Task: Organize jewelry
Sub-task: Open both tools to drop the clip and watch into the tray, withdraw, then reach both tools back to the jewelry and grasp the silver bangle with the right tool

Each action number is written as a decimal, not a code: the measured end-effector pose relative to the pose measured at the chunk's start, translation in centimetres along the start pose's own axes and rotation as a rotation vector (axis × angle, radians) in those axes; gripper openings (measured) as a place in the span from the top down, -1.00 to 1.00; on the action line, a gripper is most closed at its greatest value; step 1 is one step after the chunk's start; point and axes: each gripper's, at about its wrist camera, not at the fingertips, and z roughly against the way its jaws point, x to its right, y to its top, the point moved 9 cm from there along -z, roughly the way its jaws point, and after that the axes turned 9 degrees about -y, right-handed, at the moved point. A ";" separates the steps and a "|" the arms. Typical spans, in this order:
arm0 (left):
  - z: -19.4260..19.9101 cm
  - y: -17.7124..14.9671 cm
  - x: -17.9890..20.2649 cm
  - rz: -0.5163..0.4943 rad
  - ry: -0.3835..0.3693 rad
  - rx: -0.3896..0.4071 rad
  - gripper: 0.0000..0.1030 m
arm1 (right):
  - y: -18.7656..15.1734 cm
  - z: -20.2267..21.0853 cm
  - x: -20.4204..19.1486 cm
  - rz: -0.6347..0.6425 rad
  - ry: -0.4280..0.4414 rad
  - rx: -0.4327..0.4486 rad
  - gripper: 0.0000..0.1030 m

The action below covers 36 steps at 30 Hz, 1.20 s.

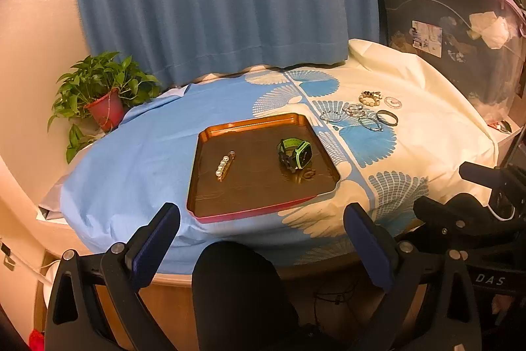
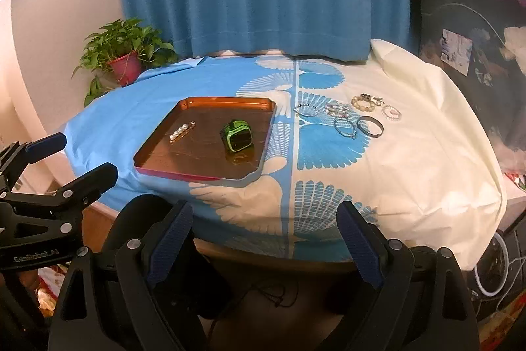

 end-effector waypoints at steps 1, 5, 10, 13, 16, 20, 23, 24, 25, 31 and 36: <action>0.0 0.0 0.1 -0.002 0.001 -0.001 -0.92 | 0.0 -0.1 0.2 -0.004 0.000 -0.001 -0.73; -0.3 0.3 0.3 -0.010 0.000 -0.004 -0.92 | -0.1 -0.5 0.6 -0.014 -0.001 -0.008 -0.73; -1.1 0.7 0.4 0.005 -0.010 -0.020 -0.92 | -0.2 -1.2 1.3 -0.026 -0.009 -0.018 -0.73; -1.7 1.0 0.4 0.009 -0.008 -0.025 -0.92 | -0.3 -1.5 1.7 -0.035 -0.013 -0.026 -0.73; -2.3 1.5 0.6 0.007 -0.011 -0.030 -0.92 | -0.4 -2.1 2.3 -0.047 -0.018 -0.036 -0.73; -3.4 2.4 1.2 -0.009 -0.016 -0.035 -0.92 | -0.3 -2.8 3.2 -0.065 -0.029 -0.042 -0.73; -4.3 3.1 1.7 -0.017 -0.022 -0.040 -0.92 | -0.2 -3.6 3.9 -0.081 -0.038 -0.051 -0.73; -4.6 3.3 1.9 -0.018 -0.025 -0.043 -0.92 | -0.2 -3.9 4.2 -0.088 -0.041 -0.056 -0.73; -5.0 3.5 2.1 -0.019 -0.028 -0.047 -0.92 | -0.2 -4.1 4.4 -0.093 -0.043 -0.061 -0.73; -7.6 4.8 3.3 -0.023 -0.048 -0.073 -0.92 | 0.1 -5.9 5.9 -0.112 -0.061 -0.077 -0.73; -10.5 6.8 4.0 -0.009 -0.079 -0.102 -0.92 | 1.2 -8.2 8.9 -0.144 -0.100 -0.084 -0.73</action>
